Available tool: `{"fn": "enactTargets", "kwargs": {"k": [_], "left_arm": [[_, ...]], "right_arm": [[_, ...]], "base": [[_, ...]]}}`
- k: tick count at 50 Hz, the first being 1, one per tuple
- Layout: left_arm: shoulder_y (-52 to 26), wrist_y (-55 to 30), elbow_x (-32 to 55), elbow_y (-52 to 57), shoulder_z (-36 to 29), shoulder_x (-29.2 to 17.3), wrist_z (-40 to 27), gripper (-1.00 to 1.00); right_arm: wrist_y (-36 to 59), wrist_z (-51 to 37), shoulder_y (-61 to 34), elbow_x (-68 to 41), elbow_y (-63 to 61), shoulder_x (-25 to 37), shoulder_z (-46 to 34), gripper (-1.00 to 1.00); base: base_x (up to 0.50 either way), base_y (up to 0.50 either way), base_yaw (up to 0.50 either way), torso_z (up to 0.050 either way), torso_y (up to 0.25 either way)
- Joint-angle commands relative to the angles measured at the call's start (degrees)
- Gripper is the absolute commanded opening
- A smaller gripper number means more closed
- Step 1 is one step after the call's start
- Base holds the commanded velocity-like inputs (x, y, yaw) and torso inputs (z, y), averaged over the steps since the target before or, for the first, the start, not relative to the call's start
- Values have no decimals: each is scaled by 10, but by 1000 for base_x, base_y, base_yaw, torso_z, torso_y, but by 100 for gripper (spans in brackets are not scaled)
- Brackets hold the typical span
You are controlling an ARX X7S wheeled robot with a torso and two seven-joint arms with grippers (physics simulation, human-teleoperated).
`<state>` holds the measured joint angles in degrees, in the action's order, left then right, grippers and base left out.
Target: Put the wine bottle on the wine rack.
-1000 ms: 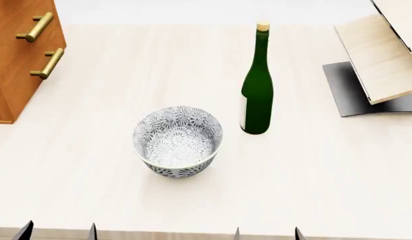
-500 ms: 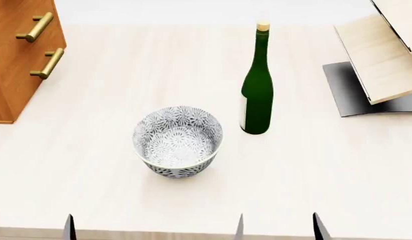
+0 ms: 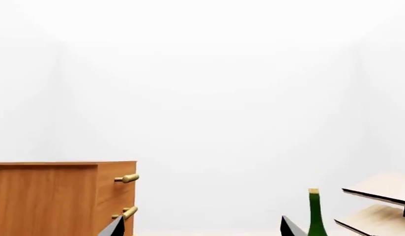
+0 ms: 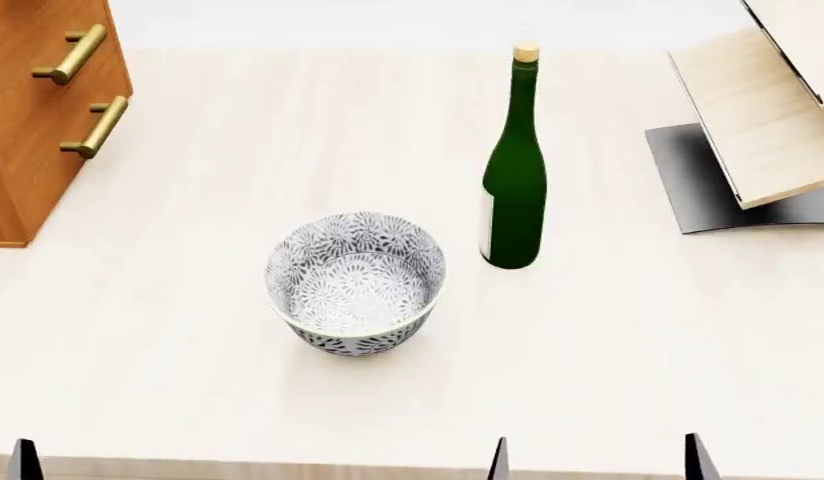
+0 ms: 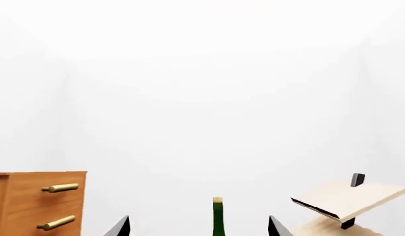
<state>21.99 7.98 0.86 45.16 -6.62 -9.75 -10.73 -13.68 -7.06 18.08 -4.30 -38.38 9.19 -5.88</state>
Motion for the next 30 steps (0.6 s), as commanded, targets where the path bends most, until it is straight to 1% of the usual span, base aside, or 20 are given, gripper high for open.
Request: {"fn": "enactTargets", "kwargs": {"k": [1,11,19,30], "left_arm": [[16,32,-2,14,-1,-8,-9,100],[15,33,-4,13,-6,-13,-13,100],[11,23,-7,12,-12,-15,-16,100],[12,26,-6,11,-15,-19,-22,100]], "right_arm": [[-44,-4,15,3,-2,4,-8,100],[-53,-6,17,3,5,10,-16,100],[-31,-8,9,-9,9,16,-20,100],[-33,-11,10,-6,11,20,-27,100]], "base": [[0,0,0,0,0],[21,0,0,0,0],[169,0,0,0,0],[171,0,0,0,0]]}}
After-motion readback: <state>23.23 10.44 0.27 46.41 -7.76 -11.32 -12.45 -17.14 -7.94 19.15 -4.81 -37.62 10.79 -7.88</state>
